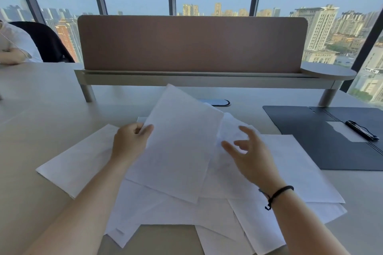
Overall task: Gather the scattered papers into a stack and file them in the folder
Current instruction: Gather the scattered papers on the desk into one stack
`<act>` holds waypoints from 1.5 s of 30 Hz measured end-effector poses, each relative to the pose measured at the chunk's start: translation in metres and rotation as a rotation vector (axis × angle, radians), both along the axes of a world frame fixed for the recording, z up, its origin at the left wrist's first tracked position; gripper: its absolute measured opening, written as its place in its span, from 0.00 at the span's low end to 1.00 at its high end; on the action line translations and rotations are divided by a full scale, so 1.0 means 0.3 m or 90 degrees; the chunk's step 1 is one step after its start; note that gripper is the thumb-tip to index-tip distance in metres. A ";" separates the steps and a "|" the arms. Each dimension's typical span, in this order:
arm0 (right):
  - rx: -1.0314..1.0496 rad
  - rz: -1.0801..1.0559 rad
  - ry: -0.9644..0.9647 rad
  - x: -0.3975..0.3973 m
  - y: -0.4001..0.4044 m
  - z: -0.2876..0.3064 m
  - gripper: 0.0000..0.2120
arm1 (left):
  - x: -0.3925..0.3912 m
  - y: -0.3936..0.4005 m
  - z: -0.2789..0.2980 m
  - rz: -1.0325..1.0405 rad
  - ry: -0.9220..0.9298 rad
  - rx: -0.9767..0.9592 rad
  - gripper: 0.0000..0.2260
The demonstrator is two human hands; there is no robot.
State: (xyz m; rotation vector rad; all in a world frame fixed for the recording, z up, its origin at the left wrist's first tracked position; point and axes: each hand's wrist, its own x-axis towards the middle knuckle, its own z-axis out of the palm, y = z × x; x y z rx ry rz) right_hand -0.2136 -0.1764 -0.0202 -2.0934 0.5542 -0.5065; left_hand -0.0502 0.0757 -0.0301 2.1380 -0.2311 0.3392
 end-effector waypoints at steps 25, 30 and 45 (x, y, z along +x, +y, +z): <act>-0.142 0.081 0.126 -0.017 0.038 -0.028 0.38 | -0.059 0.002 0.012 -0.088 0.044 0.327 0.29; -0.031 0.036 0.088 -0.001 0.043 -0.025 0.37 | -0.056 -0.014 -0.038 -0.110 0.094 0.448 0.41; -0.268 0.051 0.250 0.015 0.040 -0.071 0.49 | -0.111 -0.055 0.024 -0.013 0.063 0.365 0.35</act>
